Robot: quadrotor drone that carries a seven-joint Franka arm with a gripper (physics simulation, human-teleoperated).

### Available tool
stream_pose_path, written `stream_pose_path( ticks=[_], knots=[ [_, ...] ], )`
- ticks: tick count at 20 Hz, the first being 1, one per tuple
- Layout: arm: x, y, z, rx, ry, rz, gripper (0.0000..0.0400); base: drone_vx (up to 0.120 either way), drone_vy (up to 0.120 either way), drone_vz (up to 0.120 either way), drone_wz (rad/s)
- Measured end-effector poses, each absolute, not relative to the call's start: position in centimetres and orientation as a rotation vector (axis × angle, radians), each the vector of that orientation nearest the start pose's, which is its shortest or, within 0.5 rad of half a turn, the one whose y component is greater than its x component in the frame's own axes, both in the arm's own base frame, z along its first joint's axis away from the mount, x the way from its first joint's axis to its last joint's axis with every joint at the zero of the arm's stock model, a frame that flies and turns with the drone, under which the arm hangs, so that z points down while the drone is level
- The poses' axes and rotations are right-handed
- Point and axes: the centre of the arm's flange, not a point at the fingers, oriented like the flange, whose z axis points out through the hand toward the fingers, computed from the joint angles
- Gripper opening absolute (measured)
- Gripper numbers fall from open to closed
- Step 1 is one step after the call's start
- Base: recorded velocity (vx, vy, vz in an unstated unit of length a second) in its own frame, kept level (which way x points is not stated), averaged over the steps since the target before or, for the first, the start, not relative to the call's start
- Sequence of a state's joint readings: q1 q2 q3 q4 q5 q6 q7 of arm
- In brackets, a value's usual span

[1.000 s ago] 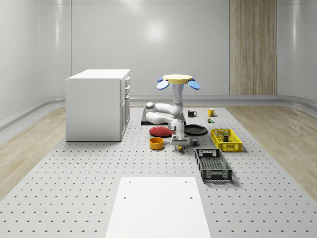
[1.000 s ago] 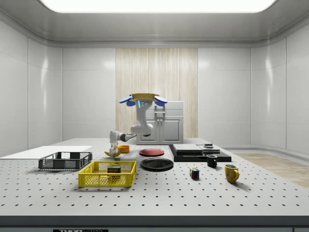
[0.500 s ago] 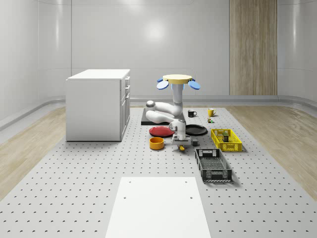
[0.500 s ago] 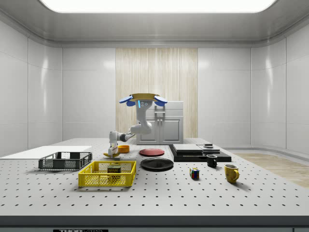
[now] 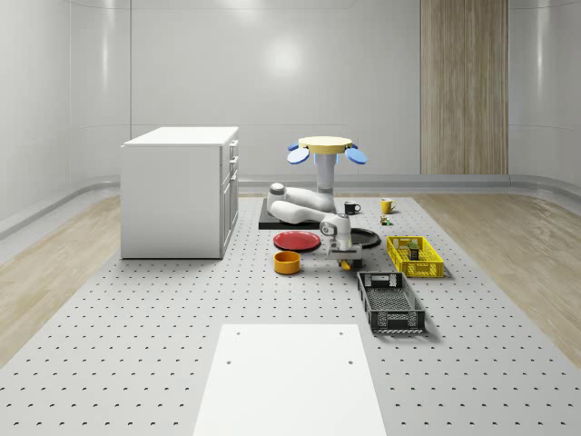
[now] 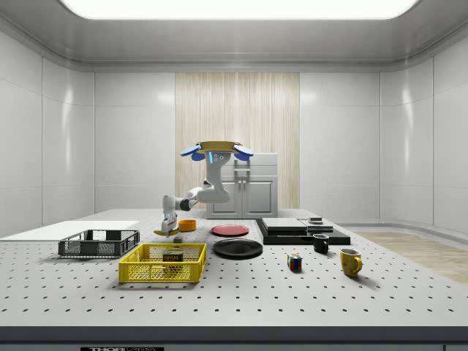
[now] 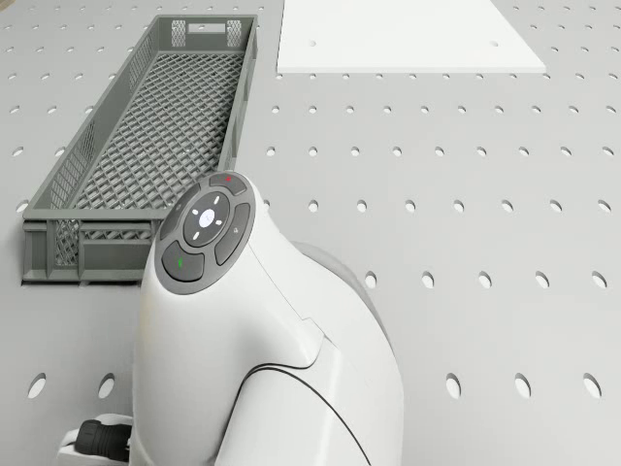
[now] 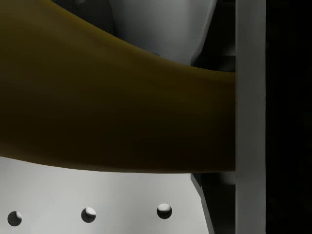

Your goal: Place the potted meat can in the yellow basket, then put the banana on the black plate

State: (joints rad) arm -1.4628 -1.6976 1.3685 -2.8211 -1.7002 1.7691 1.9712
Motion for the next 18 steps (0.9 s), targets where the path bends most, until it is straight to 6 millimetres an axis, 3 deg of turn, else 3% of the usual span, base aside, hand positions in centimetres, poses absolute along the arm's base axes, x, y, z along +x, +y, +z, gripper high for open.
stream_pose_path(
  ticks=[7, 18],
  knots=[
    [31.5, -2.4, 49.1, 0.001, -0.004, 0.780, 0.0201, -0.011, 0.023, 0.120, 0.000],
    [31.7, -0.2, 48.7, -0.005, 0.003, 0.760, 0.0201, -0.120, 0.120, 0.004, 0.000]
  ],
)
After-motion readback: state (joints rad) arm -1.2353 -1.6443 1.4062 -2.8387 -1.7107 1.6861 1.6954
